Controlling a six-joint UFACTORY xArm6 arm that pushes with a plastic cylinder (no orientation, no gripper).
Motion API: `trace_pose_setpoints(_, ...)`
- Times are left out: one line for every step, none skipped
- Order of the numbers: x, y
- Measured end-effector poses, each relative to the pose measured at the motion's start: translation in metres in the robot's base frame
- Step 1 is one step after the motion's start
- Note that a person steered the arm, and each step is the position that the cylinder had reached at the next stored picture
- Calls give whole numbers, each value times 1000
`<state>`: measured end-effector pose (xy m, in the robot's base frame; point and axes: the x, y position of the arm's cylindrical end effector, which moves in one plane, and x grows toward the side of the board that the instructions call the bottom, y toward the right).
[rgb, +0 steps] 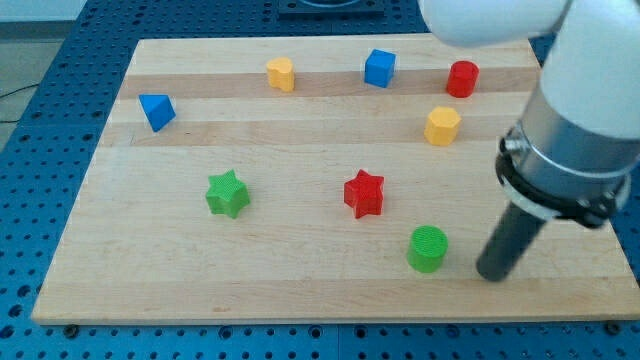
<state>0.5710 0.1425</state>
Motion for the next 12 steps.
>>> trace_pose_setpoints(-39, -110)
trace_pose_setpoints(-24, -212)
trace_pose_setpoints(2, -156)
trace_pose_setpoints(32, -179)
trace_pose_setpoints(-11, -237)
trace_pose_setpoints(-42, -266)
trace_pose_setpoints(-3, -250)
trace_pose_setpoints(23, -254)
trace_pose_setpoints(-25, -320)
trace_pose_setpoints(-24, -286)
trace_pose_setpoints(-24, -259)
trace_pose_setpoints(-30, -182)
